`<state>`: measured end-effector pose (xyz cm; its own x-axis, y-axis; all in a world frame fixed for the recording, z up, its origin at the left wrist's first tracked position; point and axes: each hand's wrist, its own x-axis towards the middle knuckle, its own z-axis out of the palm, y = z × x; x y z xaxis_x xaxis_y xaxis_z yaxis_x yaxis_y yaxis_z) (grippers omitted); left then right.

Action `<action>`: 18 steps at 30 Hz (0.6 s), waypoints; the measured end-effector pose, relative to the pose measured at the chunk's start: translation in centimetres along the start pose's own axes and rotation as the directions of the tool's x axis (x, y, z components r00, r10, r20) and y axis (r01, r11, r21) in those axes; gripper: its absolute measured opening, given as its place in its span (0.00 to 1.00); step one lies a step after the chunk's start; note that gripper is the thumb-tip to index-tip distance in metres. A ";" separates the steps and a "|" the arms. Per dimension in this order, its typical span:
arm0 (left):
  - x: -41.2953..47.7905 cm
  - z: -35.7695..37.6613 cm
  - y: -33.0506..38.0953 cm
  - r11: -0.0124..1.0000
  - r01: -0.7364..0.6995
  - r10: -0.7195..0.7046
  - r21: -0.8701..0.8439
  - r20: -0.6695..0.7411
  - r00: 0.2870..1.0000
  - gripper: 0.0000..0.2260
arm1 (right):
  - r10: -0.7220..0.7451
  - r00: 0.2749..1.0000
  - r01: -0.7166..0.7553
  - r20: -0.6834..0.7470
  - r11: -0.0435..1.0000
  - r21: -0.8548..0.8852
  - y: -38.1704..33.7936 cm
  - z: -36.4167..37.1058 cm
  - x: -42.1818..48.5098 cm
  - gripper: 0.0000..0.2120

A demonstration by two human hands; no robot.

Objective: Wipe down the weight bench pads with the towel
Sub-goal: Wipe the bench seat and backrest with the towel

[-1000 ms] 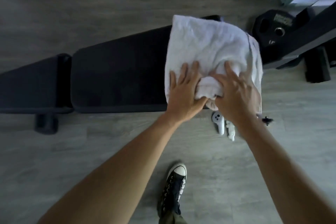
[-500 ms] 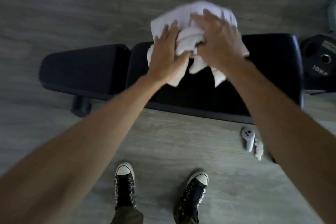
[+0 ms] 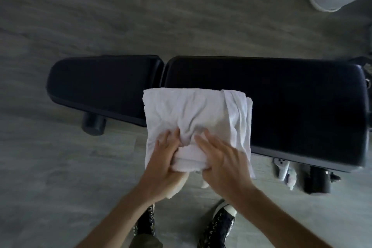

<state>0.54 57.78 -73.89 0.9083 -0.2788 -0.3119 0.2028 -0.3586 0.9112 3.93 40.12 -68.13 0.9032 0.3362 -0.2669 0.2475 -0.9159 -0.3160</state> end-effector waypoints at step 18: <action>14.8 1.5 -0.4 0.919 0.089 -0.001 0.385 -0.225 0.974 0.38 | 0.120 0.988 -0.133 -0.094 0.980 -0.145 6.2 -0.7 11.4 0.29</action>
<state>13.34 52.48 -79.23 0.9671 -0.0714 -0.2441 0.1267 -0.6971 0.7057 16.00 38.10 -72.46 0.9553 0.2015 -0.2163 0.1733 -0.9745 -0.1424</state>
